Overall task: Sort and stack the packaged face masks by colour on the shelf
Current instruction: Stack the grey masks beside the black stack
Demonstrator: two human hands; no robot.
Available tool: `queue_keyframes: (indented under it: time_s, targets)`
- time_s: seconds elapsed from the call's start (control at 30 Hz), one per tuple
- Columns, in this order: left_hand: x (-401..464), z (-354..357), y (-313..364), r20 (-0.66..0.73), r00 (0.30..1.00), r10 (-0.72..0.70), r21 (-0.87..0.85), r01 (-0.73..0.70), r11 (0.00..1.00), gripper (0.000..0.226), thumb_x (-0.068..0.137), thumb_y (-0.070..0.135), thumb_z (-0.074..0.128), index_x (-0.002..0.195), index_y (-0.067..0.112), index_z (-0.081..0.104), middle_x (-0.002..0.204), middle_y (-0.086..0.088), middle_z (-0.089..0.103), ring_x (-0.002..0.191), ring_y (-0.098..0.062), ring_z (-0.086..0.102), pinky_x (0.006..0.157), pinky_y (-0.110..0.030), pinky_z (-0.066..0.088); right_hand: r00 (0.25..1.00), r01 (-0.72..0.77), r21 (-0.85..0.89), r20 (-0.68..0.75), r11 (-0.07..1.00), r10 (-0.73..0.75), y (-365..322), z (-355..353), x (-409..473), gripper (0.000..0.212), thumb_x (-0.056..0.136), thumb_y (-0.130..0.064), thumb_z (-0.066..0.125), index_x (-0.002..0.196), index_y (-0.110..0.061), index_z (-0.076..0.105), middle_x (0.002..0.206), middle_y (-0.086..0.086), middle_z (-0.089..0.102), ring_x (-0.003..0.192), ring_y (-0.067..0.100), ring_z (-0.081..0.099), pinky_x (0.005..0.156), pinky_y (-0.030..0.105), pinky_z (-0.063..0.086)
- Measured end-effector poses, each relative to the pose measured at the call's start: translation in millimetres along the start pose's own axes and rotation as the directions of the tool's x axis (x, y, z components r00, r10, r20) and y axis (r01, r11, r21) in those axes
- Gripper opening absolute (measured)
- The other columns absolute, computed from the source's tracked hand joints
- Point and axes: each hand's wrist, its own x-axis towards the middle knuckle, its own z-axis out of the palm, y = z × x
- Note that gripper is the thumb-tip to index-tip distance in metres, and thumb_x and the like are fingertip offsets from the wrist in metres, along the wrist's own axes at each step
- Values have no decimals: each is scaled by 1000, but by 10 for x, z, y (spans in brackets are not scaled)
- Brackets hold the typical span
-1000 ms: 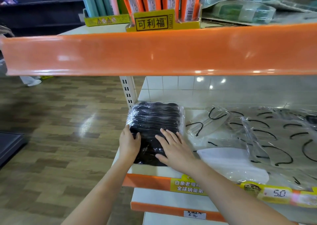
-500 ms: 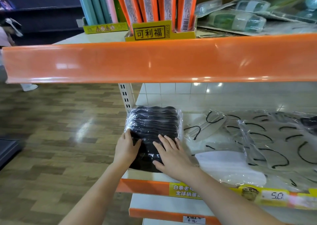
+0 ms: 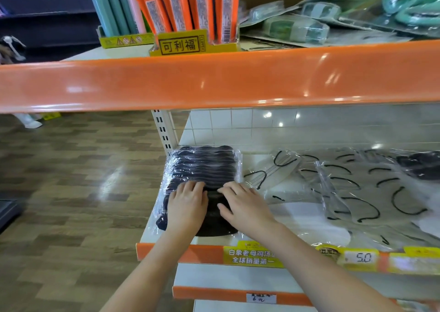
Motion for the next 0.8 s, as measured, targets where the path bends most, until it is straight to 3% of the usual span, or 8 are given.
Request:
queue_keyframes:
  time_s: [0.17, 0.23, 0.3, 0.37, 0.47, 0.63, 0.7, 0.8]
  targets:
    - [-20, 25, 422, 18, 996, 90, -31, -89, 996, 9, 78, 22, 63, 83, 17, 68, 80, 2, 67, 74, -25, 64, 60, -37, 50, 996, -89, -18, -19, 996, 89, 327, -161, -213, 46, 94, -40, 33, 130, -17, 52, 131, 0, 51, 120, 23, 49, 96, 41, 40]
    - [4, 49, 615, 33, 992, 121, -53, -119, 991, 12, 77, 24, 58, 79, 18, 68, 76, 3, 66, 72, -24, 64, 58, -34, 49, 990, -113, -45, -88, 993, 108, 467, -201, -312, 50, 83, -40, 31, 111, -15, 65, 108, 3, 63, 96, 25, 63, 75, 42, 52]
    - [32, 91, 805, 46, 985, 167, -75, -163, 984, 9, 76, 21, 62, 80, 18, 70, 76, 3, 66, 71, -23, 64, 57, -34, 49, 977, -165, -27, -143, 986, 159, 625, -233, -439, 43, 78, -39, 37, 98, -17, 69, 92, 0, 65, 78, 22, 66, 60, 38, 54]
    - [52, 119, 992, 79, 978, 194, -100, -186, 978, 9, 73, 17, 70, 82, 17, 69, 76, 2, 66, 71, -24, 64, 57, -34, 49, 971, -187, -30, -159, 982, 180, 759, -271, -546, 38, 78, -39, 40, 94, -19, 69, 89, -3, 65, 76, 19, 66, 57, 35, 54]
    - [104, 161, 1342, 120, 970, 212, -105, -200, 974, 23, 81, 28, 48, 81, 18, 69, 78, 2, 67, 73, -24, 65, 58, -34, 50, 954, -236, -4, -189, 972, 231, 1014, -370, -729, 36, 79, -40, 40, 90, -20, 68, 86, -4, 64, 76, 19, 65, 57, 34, 55]
    - [154, 239, 1963, 188, 949, 252, -102, -237, 966, 27, 96, 27, 42, 114, 22, 62, 116, 3, 61, 112, -21, 53, 89, -33, 39, 925, -278, 51, -256, 959, 282, 1396, -579, -1046, 30, 78, -35, 43, 85, -22, 69, 84, -7, 64, 73, 17, 66, 56, 29, 54]
    - [153, 256, 2178, 189, 946, 264, -132, -242, 961, 25, 92, 25, 46, 109, 20, 65, 109, 2, 64, 106, -22, 57, 82, -33, 42, 919, -288, 70, -259, 955, 297, 1542, -652, -1171, 29, 78, -35, 44, 86, -22, 69, 86, -7, 65, 74, 17, 66, 56, 28, 54]
    - [145, 326, 2513, 155, 939, 306, -185, -276, 943, 31, 79, 29, 40, 83, 19, 70, 80, 2, 67, 76, -24, 64, 59, -32, 48, 909, -302, 74, -277, 950, 310, 1803, -739, -1369, 30, 76, -34, 46, 92, -21, 69, 91, -7, 66, 78, 17, 66, 60, 28, 54]
